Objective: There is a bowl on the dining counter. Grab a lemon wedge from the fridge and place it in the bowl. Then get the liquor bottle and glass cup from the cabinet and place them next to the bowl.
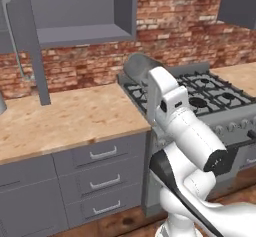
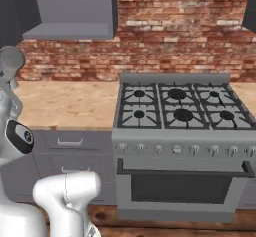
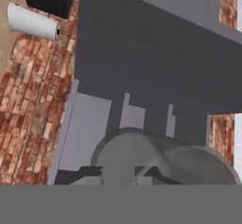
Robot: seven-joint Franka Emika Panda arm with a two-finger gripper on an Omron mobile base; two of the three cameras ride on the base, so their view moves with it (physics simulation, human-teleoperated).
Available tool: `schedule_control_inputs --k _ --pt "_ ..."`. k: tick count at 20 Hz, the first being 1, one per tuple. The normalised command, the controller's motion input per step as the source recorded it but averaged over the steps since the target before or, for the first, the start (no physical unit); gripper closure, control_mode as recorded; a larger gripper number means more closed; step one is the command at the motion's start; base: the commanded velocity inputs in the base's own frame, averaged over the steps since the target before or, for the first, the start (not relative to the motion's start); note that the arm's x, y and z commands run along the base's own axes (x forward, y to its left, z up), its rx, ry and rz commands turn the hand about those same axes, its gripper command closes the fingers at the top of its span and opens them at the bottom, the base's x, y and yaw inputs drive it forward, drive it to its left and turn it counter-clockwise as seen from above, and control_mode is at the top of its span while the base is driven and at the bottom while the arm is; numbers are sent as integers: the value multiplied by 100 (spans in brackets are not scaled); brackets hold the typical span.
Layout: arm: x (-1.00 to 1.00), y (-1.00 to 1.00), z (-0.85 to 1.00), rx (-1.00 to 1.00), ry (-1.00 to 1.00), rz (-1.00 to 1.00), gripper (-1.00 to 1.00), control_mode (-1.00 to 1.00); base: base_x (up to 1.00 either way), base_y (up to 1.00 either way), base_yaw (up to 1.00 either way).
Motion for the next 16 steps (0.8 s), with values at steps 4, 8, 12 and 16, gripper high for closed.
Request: schedule_control_inputs --k 4,8,12,16 --pt "0 0 0 0 0 0 100 100 -53 0 -30" --pt "0 0 0 0 0 0 100 100 -55 2 -30" --pt "0 0 0 0 0 0 100 100 -44 11 -38" --pt "0 0 0 0 0 0 100 100 -15 21 -48"
